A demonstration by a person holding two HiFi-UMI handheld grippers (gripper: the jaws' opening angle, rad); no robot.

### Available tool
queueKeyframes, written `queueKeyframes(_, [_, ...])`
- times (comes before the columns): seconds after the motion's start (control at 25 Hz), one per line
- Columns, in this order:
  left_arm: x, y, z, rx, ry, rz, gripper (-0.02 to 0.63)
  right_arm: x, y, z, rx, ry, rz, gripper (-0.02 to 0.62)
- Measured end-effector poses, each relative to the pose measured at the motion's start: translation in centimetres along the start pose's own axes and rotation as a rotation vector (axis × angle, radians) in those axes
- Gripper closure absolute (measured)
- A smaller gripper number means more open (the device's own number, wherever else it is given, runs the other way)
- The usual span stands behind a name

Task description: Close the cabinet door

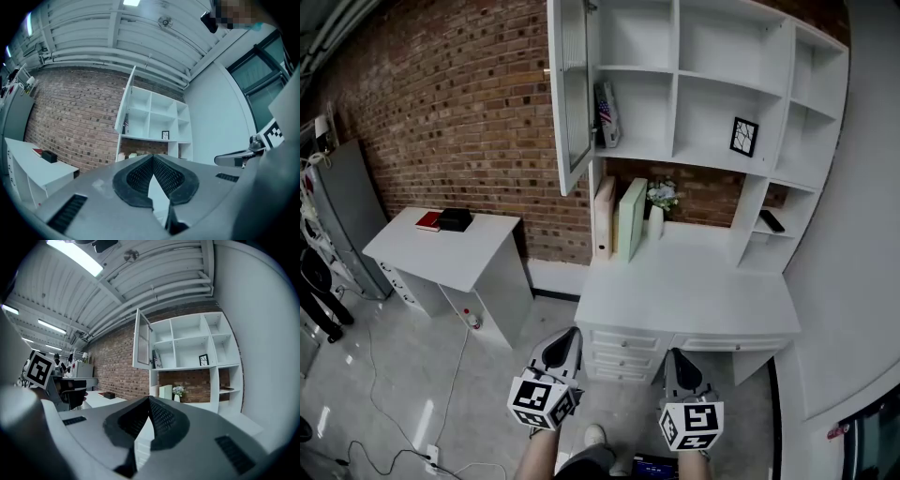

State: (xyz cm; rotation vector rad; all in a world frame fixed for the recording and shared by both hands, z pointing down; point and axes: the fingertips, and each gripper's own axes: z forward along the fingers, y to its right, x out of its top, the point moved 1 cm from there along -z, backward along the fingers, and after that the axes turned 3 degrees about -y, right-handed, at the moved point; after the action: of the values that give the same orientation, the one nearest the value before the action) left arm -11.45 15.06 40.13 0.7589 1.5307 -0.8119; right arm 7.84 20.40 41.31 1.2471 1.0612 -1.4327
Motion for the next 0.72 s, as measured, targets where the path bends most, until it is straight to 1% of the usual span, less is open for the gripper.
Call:
queueKeyframes(0.16, [-0.3, -2.1, 2.6, 0.027, 0.004, -0.01, 0.595, -0.1, 0.7, 3.3, 0.025, -0.003, 0.015, 0.594])
queueKeyframes(0.28, [-0.8, -4.0, 5.8, 0.035, 0.008, -0.028, 0.595, -0.3, 1.8, 6.9, 0.028, -0.015, 0.01, 0.594])
queueKeyframes(0.44, [-1.0, -6.7, 12.1, 0.022, 0.03, -0.043, 0.595, 0.6, 3.7, 13.2, 0.035, -0.02, 0.001, 0.594])
queueKeyframes(0.6, [0.6, -9.8, 19.3, 0.007, 0.047, -0.048, 0.595, 3.3, 5.3, 19.7, 0.024, 0.0, -0.019, 0.594])
queueKeyframes(0.72, [1.2, -12.2, 24.0, -0.001, 0.068, -0.047, 0.595, 4.1, 6.7, 24.1, 0.015, 0.007, -0.025, 0.594])
